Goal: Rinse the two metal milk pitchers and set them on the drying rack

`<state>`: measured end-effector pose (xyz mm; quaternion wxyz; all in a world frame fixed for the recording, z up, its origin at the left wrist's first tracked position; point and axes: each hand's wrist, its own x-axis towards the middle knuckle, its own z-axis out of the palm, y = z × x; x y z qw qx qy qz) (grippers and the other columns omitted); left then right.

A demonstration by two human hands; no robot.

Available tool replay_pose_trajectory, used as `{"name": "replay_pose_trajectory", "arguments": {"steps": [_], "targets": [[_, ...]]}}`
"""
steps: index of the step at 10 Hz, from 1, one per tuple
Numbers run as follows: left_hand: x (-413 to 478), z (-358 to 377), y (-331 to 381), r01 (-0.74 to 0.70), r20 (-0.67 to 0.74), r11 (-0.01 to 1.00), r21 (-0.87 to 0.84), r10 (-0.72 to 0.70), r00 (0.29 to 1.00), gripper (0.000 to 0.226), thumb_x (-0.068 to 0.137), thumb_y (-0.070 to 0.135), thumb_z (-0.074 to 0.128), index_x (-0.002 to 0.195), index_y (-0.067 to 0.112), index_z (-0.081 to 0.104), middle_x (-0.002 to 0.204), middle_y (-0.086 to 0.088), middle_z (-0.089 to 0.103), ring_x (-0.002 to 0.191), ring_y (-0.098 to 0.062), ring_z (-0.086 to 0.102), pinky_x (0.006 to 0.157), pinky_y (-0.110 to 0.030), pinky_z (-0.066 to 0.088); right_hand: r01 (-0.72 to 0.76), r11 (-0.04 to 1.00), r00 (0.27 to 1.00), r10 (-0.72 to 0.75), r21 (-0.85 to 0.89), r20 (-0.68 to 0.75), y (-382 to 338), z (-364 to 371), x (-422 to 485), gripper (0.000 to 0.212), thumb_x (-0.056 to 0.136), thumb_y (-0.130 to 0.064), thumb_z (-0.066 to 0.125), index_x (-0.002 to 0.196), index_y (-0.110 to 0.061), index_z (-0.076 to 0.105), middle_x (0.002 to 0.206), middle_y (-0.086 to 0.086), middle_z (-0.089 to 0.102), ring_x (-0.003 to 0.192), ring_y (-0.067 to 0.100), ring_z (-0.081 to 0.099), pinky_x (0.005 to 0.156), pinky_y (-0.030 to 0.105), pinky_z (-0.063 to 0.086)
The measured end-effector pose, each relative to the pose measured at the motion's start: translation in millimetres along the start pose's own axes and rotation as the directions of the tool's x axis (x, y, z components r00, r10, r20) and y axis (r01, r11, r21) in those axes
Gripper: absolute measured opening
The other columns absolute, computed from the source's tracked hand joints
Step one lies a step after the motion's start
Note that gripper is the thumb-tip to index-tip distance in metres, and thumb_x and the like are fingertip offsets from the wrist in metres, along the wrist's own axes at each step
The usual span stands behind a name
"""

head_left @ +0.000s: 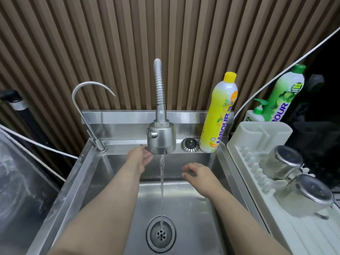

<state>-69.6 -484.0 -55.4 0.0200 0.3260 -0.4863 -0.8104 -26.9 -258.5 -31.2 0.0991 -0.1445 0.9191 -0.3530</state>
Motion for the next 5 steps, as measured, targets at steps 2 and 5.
{"name": "replay_pose_trajectory", "arguments": {"steps": [2,5], "targets": [[3.7,-8.5,-2.8,-0.048,0.037,0.996,-0.072,0.051,0.998,0.04,0.092,0.019,0.055,0.127,0.0,0.049,0.133,-0.02,0.053,0.121,-0.032,0.055,0.092,-0.038,0.051,-0.002,1.0,1.0,0.002,0.019,-0.008,4.8,0.2,-3.8,0.025,0.089,-0.023,0.059,0.111,-0.014,0.065,0.115,0.005,0.063,0.105,0.019,0.058,0.084,0.023,0.04],[-66.0,6.9,28.2,-0.248,0.193,0.785,0.567,0.166,0.967,0.009,0.087,0.025,0.058,0.096,0.027,0.058,0.1,0.008,0.061,0.103,-0.019,0.053,0.089,-0.033,0.039,-0.013,0.998,1.0,0.014,0.053,-0.014,-15.8,-3.0,-2.4,0.027,0.088,-0.022,0.059,0.112,-0.011,0.064,0.116,0.01,0.062,0.105,0.023,0.058,0.089,0.028,0.044]]}}
